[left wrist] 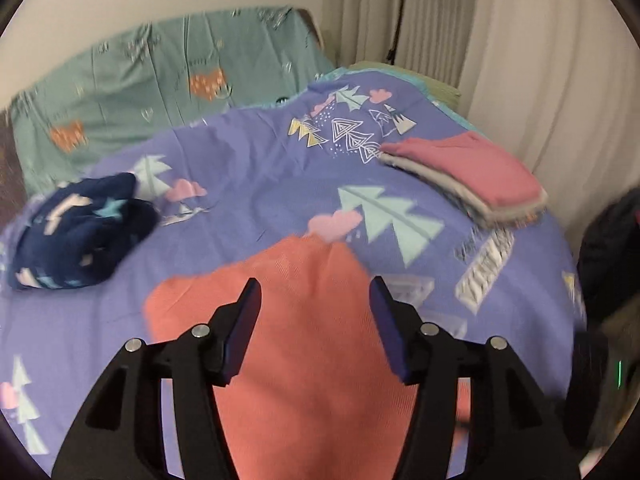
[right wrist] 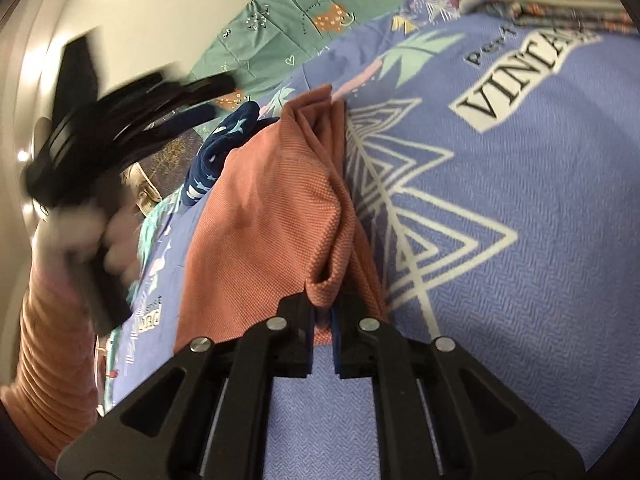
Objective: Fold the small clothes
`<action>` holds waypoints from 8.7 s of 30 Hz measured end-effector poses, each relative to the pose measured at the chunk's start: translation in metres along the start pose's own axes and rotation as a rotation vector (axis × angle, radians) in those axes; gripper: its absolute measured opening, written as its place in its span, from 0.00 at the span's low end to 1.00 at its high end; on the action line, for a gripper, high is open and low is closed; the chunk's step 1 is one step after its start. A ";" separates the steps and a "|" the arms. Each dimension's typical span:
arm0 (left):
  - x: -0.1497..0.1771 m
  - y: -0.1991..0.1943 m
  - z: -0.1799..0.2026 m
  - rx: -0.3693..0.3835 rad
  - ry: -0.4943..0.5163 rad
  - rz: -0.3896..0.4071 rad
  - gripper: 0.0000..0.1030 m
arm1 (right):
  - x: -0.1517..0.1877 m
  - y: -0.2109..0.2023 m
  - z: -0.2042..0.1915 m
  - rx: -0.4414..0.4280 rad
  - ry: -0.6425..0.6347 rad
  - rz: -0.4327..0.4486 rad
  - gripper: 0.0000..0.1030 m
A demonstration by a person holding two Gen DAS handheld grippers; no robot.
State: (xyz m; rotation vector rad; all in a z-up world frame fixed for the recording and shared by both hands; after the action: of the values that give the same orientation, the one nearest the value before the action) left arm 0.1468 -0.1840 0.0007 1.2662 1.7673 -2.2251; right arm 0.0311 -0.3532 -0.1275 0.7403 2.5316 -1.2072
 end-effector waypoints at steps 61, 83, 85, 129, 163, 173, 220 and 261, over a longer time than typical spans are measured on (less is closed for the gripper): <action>0.164 0.011 -0.020 0.080 -0.099 -0.120 0.53 | -0.147 0.042 -0.044 0.211 -0.205 -0.073 0.37; 0.166 0.010 -0.020 0.063 -0.098 -0.111 0.61 | -0.154 0.036 -0.044 0.136 -0.259 0.024 0.24; 0.166 0.010 -0.020 0.061 -0.098 -0.109 0.61 | -0.140 0.023 -0.054 0.095 -0.309 0.021 0.25; 0.137 0.002 -0.049 0.138 -0.264 -0.097 0.70 | -0.048 0.001 -0.031 0.239 -0.296 -0.107 0.60; 0.020 0.004 -0.057 0.072 -0.065 0.064 0.29 | -0.116 0.013 -0.099 0.174 -0.462 0.002 0.20; -0.090 -0.003 -0.067 -0.022 0.036 0.184 0.29 | -0.204 -0.011 -0.131 0.227 -0.508 0.168 0.21; -0.017 0.000 -0.066 -0.213 -0.112 0.306 0.99 | -0.171 -0.009 -0.041 0.426 -0.125 0.291 0.80; 0.101 -0.139 0.017 -0.275 -0.158 0.300 0.99 | -0.013 -0.124 -0.132 0.489 -0.229 0.366 0.94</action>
State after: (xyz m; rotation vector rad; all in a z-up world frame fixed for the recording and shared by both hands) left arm 0.0025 -0.1045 0.0519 1.1709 1.6312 -1.7972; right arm -0.0244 -0.3210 0.0422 1.0432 1.8274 -1.6731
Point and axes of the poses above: each gripper's, at about its wrist camera, not at the fingertips, and y roughly the way its jaws point, z to its right, x to its underside, the point moved 2 cm from there along y, roughly the way its jaws point, and after that the axes turned 10 degrees about -z, right-handed, at the moved point
